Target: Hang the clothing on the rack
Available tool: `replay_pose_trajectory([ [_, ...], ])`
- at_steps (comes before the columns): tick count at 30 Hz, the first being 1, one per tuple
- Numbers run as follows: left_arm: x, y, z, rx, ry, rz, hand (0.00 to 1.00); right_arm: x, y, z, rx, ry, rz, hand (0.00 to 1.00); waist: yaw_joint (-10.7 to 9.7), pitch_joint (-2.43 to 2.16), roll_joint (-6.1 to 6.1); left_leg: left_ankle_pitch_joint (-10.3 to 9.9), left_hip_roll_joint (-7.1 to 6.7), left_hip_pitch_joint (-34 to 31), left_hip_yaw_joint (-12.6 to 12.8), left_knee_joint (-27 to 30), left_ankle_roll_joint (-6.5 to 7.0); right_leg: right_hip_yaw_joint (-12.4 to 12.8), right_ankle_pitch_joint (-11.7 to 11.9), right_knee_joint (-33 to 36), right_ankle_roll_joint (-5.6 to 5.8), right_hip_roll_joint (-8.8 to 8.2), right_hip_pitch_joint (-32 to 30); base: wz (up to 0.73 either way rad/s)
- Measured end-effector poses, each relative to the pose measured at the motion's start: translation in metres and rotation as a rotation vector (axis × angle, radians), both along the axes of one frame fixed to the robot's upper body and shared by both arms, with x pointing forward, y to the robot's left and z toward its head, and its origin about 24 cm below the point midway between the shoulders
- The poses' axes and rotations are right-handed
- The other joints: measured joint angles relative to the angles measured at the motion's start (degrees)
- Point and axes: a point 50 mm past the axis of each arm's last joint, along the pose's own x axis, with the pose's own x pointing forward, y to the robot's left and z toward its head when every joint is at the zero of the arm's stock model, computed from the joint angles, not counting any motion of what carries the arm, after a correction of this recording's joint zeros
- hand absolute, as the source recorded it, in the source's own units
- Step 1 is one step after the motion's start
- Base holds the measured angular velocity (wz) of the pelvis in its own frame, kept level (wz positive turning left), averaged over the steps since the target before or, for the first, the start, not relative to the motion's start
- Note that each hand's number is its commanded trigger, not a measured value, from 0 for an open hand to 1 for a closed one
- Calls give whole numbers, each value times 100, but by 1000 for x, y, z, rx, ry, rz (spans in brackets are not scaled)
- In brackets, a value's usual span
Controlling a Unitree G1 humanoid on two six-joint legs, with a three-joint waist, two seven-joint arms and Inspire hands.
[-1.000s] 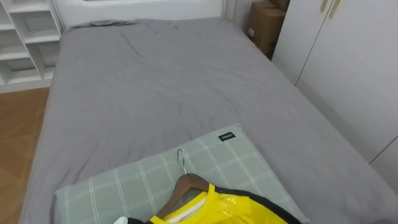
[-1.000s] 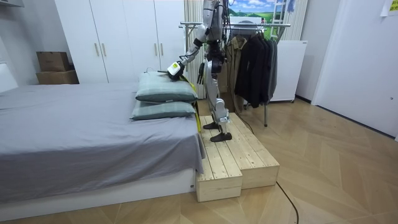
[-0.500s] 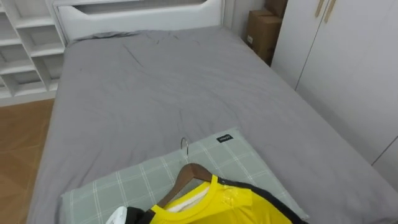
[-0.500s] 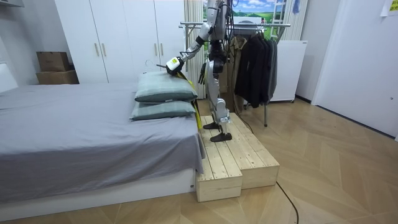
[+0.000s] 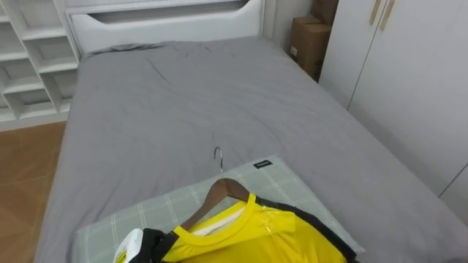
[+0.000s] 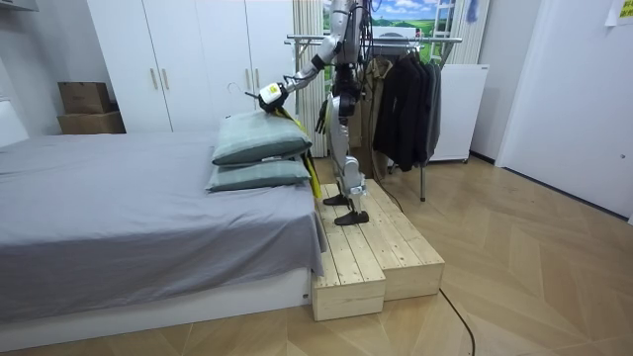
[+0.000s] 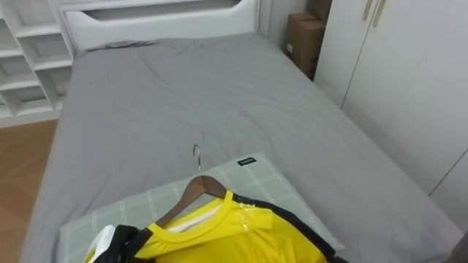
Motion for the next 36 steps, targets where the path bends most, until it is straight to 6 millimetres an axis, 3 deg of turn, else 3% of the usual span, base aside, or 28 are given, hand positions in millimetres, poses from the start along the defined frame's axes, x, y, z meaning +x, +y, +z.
replay_pose_trajectory([
  [9,26,19,42,20,-215,90,100,-1,-4,0,-19,2,-36,0,34,17,77,1,11,-32,-30,53,-2,-7,3,-2,-5,6,-19,0],
  [14,31,24,54,26,-257,108,100,-1,-8,1,-30,2,-34,0,38,14,124,2,7,-23,-78,76,-3,-21,4,1,-6,-3,-3,0],
  [22,32,24,56,23,-271,106,100,-1,-14,2,-57,2,-31,0,37,13,125,2,-7,-13,-278,73,-3,-23,4,1,-8,-1,6,0],
  [36,32,35,60,32,-292,149,100,1,-23,4,-146,-1,-42,0,-104,28,109,1,-13,-28,-310,55,-2,-50,4,-10,-7,-7,0,0],
])
